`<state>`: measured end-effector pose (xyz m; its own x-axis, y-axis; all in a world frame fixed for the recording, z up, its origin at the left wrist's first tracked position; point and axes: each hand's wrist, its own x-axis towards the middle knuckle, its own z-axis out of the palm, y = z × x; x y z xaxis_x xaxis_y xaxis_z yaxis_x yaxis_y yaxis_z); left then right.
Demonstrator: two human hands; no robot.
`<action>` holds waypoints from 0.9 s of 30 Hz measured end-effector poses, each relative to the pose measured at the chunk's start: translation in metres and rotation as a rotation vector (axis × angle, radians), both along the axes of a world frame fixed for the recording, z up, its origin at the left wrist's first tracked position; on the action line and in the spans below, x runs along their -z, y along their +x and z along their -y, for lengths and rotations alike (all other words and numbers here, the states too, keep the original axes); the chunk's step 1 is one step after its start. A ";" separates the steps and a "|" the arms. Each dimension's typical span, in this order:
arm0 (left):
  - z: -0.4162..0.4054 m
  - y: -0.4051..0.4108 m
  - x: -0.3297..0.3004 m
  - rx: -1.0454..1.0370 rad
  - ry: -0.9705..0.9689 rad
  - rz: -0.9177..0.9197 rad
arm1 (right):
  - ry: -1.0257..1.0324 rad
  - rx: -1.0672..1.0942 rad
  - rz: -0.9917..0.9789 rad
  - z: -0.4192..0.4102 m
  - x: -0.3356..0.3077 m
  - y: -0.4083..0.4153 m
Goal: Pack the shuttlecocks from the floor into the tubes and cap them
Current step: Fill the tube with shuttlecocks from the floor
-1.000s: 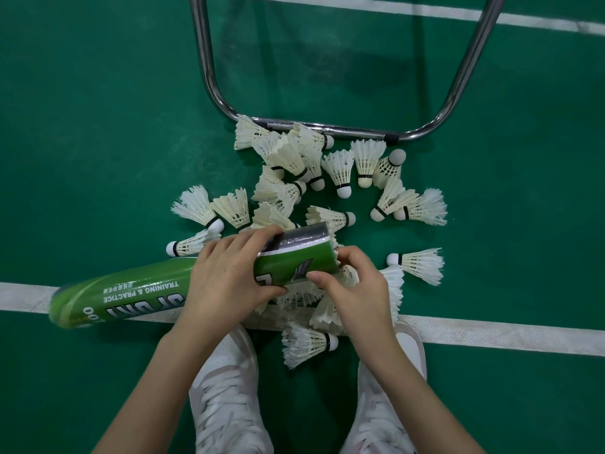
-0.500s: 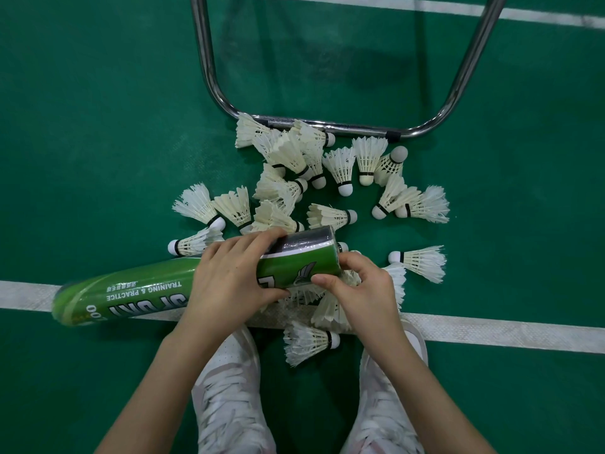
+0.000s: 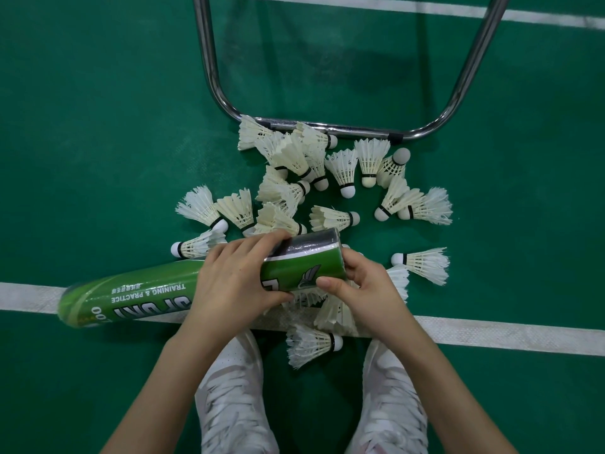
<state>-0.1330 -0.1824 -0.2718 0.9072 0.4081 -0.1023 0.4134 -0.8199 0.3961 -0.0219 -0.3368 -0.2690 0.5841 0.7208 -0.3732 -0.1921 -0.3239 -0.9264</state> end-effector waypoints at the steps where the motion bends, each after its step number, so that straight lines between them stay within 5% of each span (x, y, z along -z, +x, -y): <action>1: 0.000 0.000 0.000 0.000 -0.001 0.001 | 0.002 -0.011 -0.010 0.000 0.000 0.001; 11: -0.007 0.006 0.002 -0.027 0.001 -0.017 | -0.048 0.080 0.153 0.014 0.002 0.044; 19: -0.007 0.004 0.005 -0.029 0.013 -0.027 | -0.243 0.355 0.361 0.028 0.031 0.114; 27: -0.006 0.004 0.005 -0.038 0.000 -0.043 | -0.459 0.316 0.441 0.027 0.056 0.138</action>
